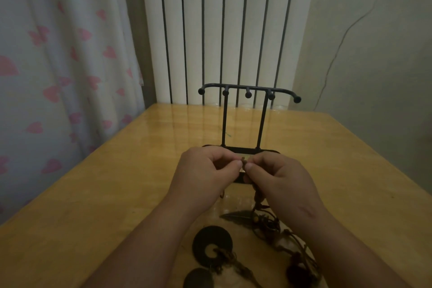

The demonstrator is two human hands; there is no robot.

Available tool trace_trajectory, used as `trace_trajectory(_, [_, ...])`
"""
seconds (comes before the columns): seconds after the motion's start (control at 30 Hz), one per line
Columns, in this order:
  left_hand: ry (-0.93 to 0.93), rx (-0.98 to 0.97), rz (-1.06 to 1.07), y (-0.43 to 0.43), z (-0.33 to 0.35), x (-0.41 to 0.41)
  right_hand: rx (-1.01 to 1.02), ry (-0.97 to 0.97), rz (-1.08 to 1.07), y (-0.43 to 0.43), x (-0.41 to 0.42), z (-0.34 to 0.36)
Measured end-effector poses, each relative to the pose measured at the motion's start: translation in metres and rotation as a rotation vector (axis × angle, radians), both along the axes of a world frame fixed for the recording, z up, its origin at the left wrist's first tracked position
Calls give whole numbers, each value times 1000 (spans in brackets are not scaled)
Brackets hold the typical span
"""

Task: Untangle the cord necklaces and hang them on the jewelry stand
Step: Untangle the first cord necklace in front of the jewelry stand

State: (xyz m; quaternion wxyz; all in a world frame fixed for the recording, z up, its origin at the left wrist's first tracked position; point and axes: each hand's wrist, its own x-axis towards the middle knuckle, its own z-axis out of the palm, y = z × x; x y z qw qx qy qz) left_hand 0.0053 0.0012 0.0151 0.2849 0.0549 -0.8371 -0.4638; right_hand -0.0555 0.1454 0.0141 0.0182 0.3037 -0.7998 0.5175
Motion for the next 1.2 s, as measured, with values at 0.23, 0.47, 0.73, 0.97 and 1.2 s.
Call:
trace_trajectory(0.23, [-26,-103,-13,2,1,0,19,-21,58,0,0,-1])
trace_trajectory(0.47, [-45,-159,-22,2,1,1,78,-21,101,0,0,1])
trace_trajectory(0.73, [-45,-153,-19,0,3,2,107,5,56,0,-2,0])
trace_trajectory(0.97, [-70,-184,-20,0,1,1,126,132,0,1,0,1])
trace_trajectory(1.2, [-140,-311,-79,3,-1,-2,334,265,6,3,2,10])
